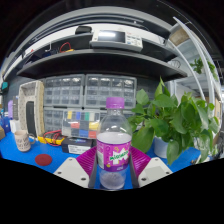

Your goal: Pour water

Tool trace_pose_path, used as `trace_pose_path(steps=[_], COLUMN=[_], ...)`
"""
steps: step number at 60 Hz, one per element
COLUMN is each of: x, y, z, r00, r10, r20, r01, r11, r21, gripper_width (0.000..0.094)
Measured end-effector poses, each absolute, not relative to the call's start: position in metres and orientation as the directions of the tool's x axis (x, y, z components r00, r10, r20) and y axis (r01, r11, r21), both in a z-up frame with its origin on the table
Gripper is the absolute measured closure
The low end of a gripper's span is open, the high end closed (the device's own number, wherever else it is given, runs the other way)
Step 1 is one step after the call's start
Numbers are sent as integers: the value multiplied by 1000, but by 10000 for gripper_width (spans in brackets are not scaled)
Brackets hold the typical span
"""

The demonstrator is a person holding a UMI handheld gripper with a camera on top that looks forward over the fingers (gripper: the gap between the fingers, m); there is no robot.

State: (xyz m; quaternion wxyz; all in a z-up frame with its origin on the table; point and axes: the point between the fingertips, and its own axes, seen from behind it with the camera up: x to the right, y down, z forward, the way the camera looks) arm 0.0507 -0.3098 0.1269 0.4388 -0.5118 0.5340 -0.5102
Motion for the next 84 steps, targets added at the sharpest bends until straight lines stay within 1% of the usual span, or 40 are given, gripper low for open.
trace_pose_path(steps=[3,8,11,22,25,28,31,40,45,52,58,61,66,73,79,84], x=[50,49,50,53,54,56,56,71,82,99,114,122,132,144,150,153], y=[-310,-310,-307,-303,-302,-297,-290,-238,-196,-135,-90,-71,-42,-10,8,20], z=[126,125,127,126,127,130,134,149,157,164,164,163,162,161,157,157], r00=[-90,-96,-91,-89,-86,-85,-79,-16,13,59,80,78,75,45,1,-43], r10=[-994,-993,-992,-991,-989,-981,-966,-868,-775,-617,-442,-349,-203,9,212,365], r20=[56,68,83,103,123,176,247,496,631,785,893,934,976,999,977,930], r01=[-92,-90,-91,-106,-112,-114,-113,-91,-63,-14,33,51,86,123,146,164], r11=[-48,-60,-74,-94,-113,-166,-237,-493,-631,-787,-895,-934,-974,-992,-967,-916], r21=[-995,-994,-993,-990,-987,-980,-965,-865,-773,-617,-446,-353,-209,3,210,367], gripper_width=[458,563,603,607,607,607,608,607,608,607,607,607,607,609,609,611])
